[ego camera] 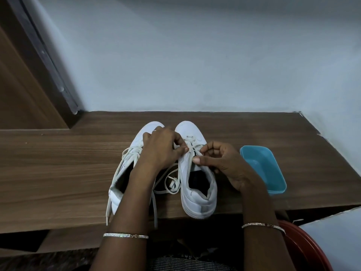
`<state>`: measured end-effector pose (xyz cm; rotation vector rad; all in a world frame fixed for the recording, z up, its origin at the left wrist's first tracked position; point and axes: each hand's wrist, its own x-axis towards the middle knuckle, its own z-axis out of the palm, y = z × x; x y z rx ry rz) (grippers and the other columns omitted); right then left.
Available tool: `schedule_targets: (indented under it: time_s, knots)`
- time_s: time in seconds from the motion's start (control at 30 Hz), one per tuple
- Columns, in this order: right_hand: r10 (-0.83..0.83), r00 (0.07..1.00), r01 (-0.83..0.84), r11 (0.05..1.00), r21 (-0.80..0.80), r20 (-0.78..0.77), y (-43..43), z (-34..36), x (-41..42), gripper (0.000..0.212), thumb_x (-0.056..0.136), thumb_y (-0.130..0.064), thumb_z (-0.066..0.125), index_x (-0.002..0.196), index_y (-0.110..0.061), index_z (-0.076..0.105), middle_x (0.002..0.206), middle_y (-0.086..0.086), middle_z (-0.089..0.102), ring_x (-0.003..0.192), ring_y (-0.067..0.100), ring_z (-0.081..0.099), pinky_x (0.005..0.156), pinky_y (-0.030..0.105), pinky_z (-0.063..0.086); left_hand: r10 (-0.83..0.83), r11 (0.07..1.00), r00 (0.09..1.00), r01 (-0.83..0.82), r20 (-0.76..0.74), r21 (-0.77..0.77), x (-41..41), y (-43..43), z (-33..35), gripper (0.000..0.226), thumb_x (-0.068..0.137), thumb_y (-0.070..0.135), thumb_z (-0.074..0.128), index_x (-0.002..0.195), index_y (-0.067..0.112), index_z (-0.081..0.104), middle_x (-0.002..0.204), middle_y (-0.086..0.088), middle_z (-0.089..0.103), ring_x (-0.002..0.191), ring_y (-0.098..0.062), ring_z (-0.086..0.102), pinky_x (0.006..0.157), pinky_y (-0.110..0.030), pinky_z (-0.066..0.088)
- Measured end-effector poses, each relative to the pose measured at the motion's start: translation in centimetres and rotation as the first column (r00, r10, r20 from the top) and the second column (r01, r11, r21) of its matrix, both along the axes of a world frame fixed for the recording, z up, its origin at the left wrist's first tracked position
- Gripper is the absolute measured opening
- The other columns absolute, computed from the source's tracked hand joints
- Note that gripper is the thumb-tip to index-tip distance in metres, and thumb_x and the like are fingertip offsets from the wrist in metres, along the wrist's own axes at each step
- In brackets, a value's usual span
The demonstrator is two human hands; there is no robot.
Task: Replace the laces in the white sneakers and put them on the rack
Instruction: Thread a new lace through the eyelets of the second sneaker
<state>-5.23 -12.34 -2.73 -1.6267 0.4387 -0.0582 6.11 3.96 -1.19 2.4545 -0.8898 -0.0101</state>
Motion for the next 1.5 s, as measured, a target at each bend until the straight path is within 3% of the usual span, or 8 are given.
schedule_targets:
  time_s: [0.23, 0.4, 0.57, 0.7, 0.93, 1.1, 1.37, 1.5]
  knots:
    - [-0.038, 0.999, 0.037, 0.996, 0.082, 0.003, -0.1, -0.2, -0.1, 0.043, 0.058, -0.026, 0.091, 0.084, -0.013, 0.06, 0.076, 0.01, 0.063, 0.056, 0.013, 0.05, 0.047, 0.021, 0.041, -0.035, 0.944, 0.94, -0.081, -0.34, -0.321, 0.1, 0.8, 1.1, 0.028, 0.081, 0.037, 0.057, 0.065, 0.014, 0.061, 0.076, 0.003, 0.068, 0.075, -0.022, 0.064, 0.076, -0.043, 0.052]
    - [-0.038, 0.999, 0.038, 0.993, 0.109, 0.004, -0.1, -0.4, -0.1, 0.029, 0.072, -0.011, 0.084, 0.08, -0.013, 0.056, 0.063, 0.001, 0.059, 0.053, 0.011, 0.049, 0.048, 0.021, 0.041, -0.335, 0.607, 0.635, -0.419, -0.696, -0.675, 0.6, 1.4, 1.5, 0.024, 0.095, 0.013, 0.043, 0.078, 0.007, 0.059, 0.107, -0.017, 0.073, 0.101, -0.029, 0.069, 0.093, -0.044, 0.051]
    - [-0.054, 0.999, 0.055, 0.991, 0.123, -0.01, -0.2, -0.4, 0.1, 0.022, 0.075, -0.006, 0.08, 0.08, -0.012, 0.059, 0.064, 0.003, 0.061, 0.054, 0.011, 0.049, 0.048, 0.022, 0.042, -0.435, 0.48, 0.542, -0.536, -0.719, -0.694, 0.9, 1.5, 1.6, 0.026, 0.097, 0.007, 0.033, 0.079, 0.006, 0.051, 0.072, -0.016, 0.064, 0.061, -0.025, 0.065, 0.079, -0.04, 0.055]
    - [-0.073, 0.997, 0.071, 0.988, 0.138, 0.003, -0.2, -0.5, 0.2, 0.02, 0.077, 0.0, 0.076, 0.085, -0.011, 0.063, 0.07, 0.006, 0.063, 0.054, 0.012, 0.049, 0.047, 0.022, 0.041, -0.297, 0.588, 0.66, -0.443, -0.69, -0.677, 0.9, 0.9, 0.7, 0.025, 0.097, 0.008, 0.042, 0.073, 0.01, 0.049, 0.055, -0.002, 0.044, 0.046, -0.015, 0.039, 0.065, -0.038, 0.052]
    - [0.0, 1.0, -0.001, 0.999, 0.044, 0.028, -0.4, -0.6, 0.2, 0.031, 0.078, -0.008, 0.079, 0.105, -0.016, 0.066, 0.074, 0.003, 0.062, 0.061, 0.011, 0.052, 0.053, 0.023, 0.043, -0.072, 0.967, 0.906, -0.039, -0.416, -0.252, 0.8, 1.2, 0.0, 0.017, 0.09, 0.035, 0.068, 0.087, 0.019, 0.074, 0.064, 0.008, 0.063, 0.052, -0.011, 0.054, 0.049, -0.022, 0.043]
    - [0.128, 0.991, -0.118, 0.978, -0.171, 0.047, -0.1, -0.6, 0.7, 0.052, 0.077, -0.005, 0.075, 0.114, -0.04, 0.068, 0.078, 0.004, 0.056, 0.073, 0.015, 0.055, 0.073, 0.03, 0.049, -0.077, 0.995, 0.956, 0.054, -0.282, -0.086, 0.3, 1.0, 0.0, 0.009, 0.081, 0.029, 0.078, 0.08, 0.02, 0.076, 0.07, 0.013, 0.065, 0.062, 0.004, 0.055, 0.058, -0.015, 0.038]
    - [0.108, 0.992, -0.091, 0.967, -0.237, 0.06, -0.1, -1.2, 1.3, 0.041, 0.073, -0.015, 0.078, 0.107, -0.038, 0.074, 0.069, -0.003, 0.056, 0.064, 0.014, 0.05, 0.066, 0.032, 0.044, -0.037, 0.999, 0.996, 0.035, -0.077, -0.031, -0.1, 1.1, 0.8, 0.015, 0.066, 0.03, 0.079, 0.062, 0.027, 0.064, 0.063, 0.017, 0.065, 0.066, -0.003, 0.061, 0.063, -0.027, 0.049]
    - [0.107, 0.991, -0.087, 0.972, -0.217, 0.083, -0.1, -1.1, 1.0, 0.04, 0.079, -0.01, 0.077, 0.112, -0.034, 0.075, 0.067, -0.003, 0.06, 0.066, 0.019, 0.052, 0.068, 0.033, 0.046, -0.114, 0.993, 0.985, 0.114, -0.131, -0.009, 0.0, 1.3, 1.3, 0.015, 0.066, 0.023, 0.082, 0.063, 0.023, 0.068, 0.058, 0.018, 0.063, 0.06, 0.0, 0.059, 0.06, -0.024, 0.045]
